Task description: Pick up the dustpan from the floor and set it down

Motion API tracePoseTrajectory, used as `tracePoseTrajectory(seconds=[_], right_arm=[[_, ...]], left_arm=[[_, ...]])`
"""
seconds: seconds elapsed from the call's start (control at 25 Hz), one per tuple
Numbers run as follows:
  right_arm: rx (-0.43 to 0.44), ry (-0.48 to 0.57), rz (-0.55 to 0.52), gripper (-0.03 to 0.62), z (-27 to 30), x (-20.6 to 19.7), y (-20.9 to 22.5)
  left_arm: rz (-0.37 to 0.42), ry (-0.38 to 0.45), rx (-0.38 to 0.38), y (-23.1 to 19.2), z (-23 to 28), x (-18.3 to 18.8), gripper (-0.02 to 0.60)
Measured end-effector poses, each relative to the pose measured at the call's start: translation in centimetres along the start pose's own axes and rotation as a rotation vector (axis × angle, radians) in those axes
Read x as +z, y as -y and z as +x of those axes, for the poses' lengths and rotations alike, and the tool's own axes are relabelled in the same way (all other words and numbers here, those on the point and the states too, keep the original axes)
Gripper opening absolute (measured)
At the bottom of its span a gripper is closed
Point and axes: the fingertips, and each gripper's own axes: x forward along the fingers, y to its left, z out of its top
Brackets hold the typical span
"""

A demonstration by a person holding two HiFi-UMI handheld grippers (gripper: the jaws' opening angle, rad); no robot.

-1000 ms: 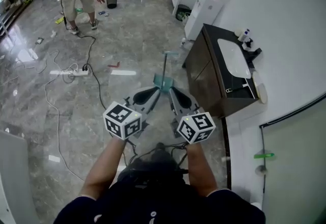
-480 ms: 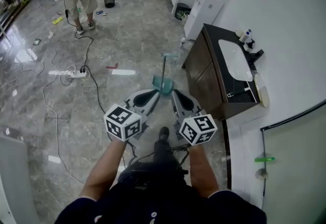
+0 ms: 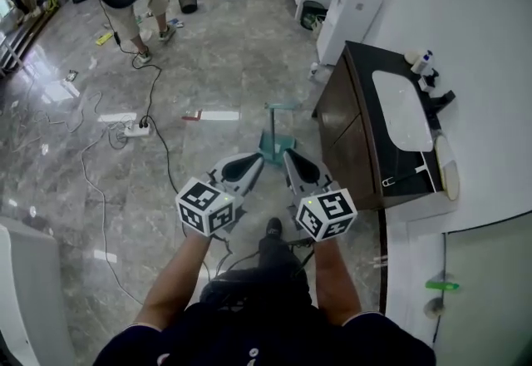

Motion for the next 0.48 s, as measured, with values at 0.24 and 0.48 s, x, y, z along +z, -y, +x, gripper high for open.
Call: tracePoseTrajectory(seconds=[0.24, 0.48], right_arm=[[0.021, -0.057, -0.009, 0.006, 3.2, -1.2, 7.7], [0.063, -0.094, 0.016, 0.006, 6.4, -2.1, 13.5]], left_arm=[[-0.001, -0.023, 0.076, -3.0, 7.3, -0.1, 0.014], [-0.004, -0.047, 0.124, -5.6, 13.6, -0.1, 0.014]])
